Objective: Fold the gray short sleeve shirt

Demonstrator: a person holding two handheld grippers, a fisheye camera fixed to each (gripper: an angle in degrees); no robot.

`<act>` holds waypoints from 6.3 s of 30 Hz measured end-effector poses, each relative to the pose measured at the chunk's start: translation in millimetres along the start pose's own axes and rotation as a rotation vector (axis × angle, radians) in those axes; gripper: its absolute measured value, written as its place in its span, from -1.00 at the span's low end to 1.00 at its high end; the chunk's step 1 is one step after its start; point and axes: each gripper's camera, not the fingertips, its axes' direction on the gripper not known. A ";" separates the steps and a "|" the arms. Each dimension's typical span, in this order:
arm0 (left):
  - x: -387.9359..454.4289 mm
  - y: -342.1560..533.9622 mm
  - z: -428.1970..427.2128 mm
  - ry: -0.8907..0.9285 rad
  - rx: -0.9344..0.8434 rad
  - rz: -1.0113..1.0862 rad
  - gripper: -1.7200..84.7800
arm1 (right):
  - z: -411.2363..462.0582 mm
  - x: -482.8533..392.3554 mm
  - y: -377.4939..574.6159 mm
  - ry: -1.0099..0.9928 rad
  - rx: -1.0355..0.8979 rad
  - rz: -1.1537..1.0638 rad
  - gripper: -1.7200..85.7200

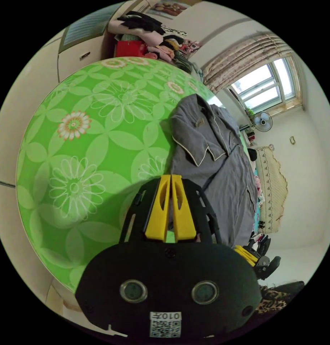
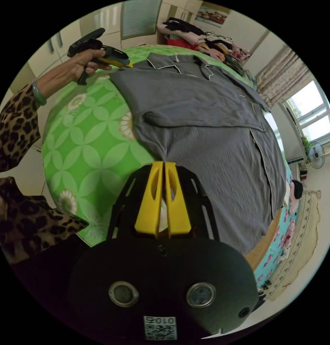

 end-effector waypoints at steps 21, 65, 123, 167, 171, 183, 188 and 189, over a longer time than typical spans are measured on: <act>-134.4 65.0 -88.3 -0.077 0.087 -0.093 -0.97 | -31.8 35.0 -65.0 -0.483 -0.028 -0.247 -0.88; -26.8 268.7 -135.6 0.361 0.329 -0.136 -0.96 | 3.3 696.5 -81.6 -0.729 0.273 0.698 -0.83; 76.3 377.7 -149.7 0.277 0.395 -0.104 -0.97 | -56.6 -32.3 -424.0 -0.089 -0.122 -0.832 -0.87; -49.4 232.3 -167.5 0.057 0.500 -0.571 -0.97 | 58.3 242.0 -323.0 -1.084 -0.128 -0.180 -0.89; -64.5 246.7 -177.7 0.187 0.528 -0.689 -0.97 | 49.5 269.1 -301.0 -1.097 -0.096 -0.135 -0.90; 102.0 255.9 -194.6 0.148 0.451 -0.498 -0.96 | -36.5 366.0 -240.3 -1.128 0.168 -0.270 -0.89; 177.1 241.3 -171.3 0.208 0.359 -0.397 -0.96 | -88.5 431.1 -230.9 -0.966 0.350 -0.270 -0.85; 188.3 235.2 -167.4 0.208 0.337 -0.371 -0.96 | -83.6 443.2 -229.6 -1.026 0.334 -0.243 -0.86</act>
